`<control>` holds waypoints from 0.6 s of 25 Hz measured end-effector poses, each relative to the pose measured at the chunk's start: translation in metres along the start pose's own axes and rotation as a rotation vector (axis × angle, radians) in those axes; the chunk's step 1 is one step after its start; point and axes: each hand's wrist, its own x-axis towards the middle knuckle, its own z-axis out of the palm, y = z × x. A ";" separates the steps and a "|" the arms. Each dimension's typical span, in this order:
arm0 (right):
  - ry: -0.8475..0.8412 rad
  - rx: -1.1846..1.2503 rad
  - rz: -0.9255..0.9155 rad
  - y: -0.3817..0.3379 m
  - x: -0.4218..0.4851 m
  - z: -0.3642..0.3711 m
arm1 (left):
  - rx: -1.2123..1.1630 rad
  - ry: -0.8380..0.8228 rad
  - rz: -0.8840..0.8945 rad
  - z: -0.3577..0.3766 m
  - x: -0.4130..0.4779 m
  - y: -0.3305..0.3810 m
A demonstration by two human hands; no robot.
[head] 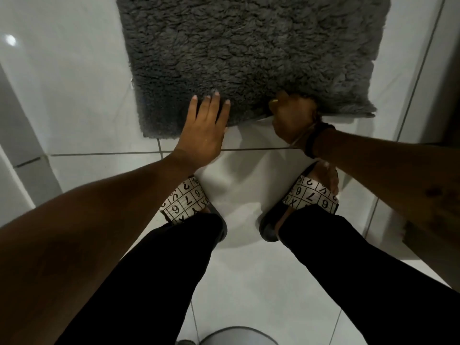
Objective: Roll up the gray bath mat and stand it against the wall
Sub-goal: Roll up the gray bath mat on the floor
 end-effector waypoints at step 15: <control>0.386 0.214 0.191 0.029 0.054 -0.042 | -0.108 0.060 -0.102 -0.017 0.081 0.001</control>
